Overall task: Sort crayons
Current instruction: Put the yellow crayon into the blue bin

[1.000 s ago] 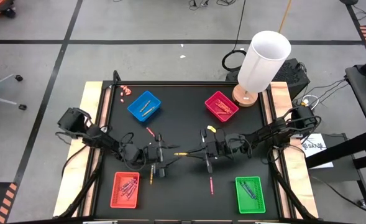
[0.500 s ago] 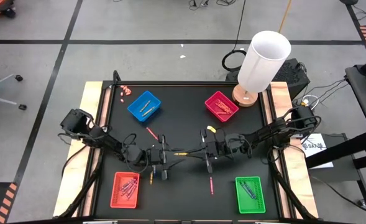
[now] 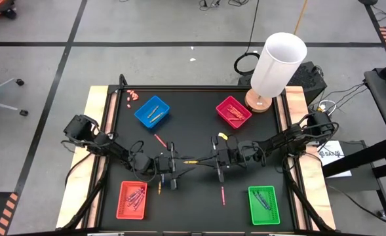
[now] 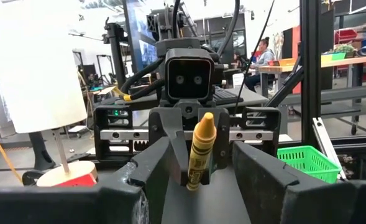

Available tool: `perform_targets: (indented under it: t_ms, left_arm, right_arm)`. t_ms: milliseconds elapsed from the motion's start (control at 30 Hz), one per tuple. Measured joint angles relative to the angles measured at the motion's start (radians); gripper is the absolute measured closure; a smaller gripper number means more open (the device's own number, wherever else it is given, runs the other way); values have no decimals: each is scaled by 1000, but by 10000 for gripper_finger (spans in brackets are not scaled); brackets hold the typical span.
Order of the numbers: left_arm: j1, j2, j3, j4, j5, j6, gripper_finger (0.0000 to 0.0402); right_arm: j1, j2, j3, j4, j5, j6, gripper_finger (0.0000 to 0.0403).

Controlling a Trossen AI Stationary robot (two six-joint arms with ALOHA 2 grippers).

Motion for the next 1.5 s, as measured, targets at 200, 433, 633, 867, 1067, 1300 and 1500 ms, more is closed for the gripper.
perform_targets:
  t_ms: [200, 433, 633, 867, 1067, 1300, 1500]
  left_arm:
    - [0, 0, 0, 2, 0, 0, 229]
    - [0, 0, 0, 1, 15, 0, 234]
    - [0, 0, 0, 2, 15, 16, 290]
    - [0, 0, 0, 2, -3, 17, 368]
    - [1, 0, 0, -2, -4, 18, 392]
    - [0, -6, 0, -26, -24, 18, 367]
    - [0, -28, 0, -99, -37, 41, 372]
  right_arm:
    - [0, 0, 0, 7, 0, 0, 399]
    - [0, 0, 0, 8, 0, -4, 399]
    - [0, 0, 0, 8, 0, -4, 399]
    - [0, 0, 0, 7, -1, -4, 394]
    - [0, -1, 1, -17, 2, 6, 361]
    - [-3, -1, 1, -172, 81, 52, 301]
    - [-3, -1, 1, -363, 179, 56, 269]
